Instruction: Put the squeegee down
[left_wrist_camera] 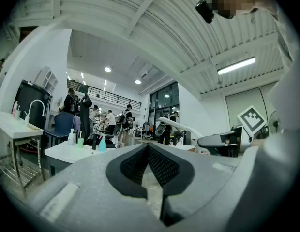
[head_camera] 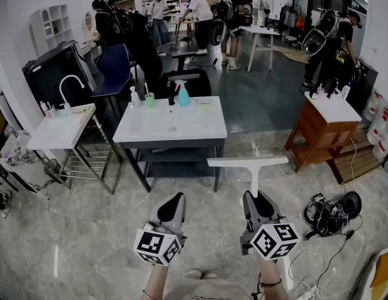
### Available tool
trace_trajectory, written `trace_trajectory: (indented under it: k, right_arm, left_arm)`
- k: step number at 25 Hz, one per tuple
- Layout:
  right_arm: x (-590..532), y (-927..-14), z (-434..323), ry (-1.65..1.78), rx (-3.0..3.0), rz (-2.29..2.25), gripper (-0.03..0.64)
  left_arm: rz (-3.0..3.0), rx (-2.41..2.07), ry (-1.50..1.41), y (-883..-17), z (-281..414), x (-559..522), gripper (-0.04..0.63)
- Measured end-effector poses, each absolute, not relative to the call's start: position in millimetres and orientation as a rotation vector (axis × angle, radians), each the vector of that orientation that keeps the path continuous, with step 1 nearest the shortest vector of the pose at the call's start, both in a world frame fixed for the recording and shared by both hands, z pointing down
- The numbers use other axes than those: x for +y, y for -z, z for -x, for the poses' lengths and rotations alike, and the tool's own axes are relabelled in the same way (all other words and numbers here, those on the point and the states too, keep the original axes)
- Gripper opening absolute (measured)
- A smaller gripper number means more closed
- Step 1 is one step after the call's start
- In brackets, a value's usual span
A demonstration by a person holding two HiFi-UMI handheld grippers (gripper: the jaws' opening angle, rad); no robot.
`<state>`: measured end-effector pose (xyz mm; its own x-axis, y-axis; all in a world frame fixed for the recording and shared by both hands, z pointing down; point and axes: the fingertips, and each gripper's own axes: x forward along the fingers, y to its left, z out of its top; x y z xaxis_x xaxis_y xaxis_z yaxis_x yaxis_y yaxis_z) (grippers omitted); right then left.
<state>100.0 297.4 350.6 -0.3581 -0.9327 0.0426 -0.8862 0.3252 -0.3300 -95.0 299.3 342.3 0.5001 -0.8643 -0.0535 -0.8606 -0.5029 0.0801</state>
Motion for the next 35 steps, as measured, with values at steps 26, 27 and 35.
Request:
trace_trajectory:
  k: [26,27,35]
  right_arm:
    - [296,-370,-122,0.494,2.441,1.672,0.095]
    - [294,-370,-122,0.496,2.442,1.670,0.095]
    - [258,-376,-119,0.517,2.434,1.668,0.095]
  left_arm:
    - [-2.613,-1.604,0.120,-366,86,305,0.021]
    - [-2.613,-1.605,0.122,-366,86,303,0.022]
    - [-2.610,-1.602,0.123,-371,89,269,0.021]
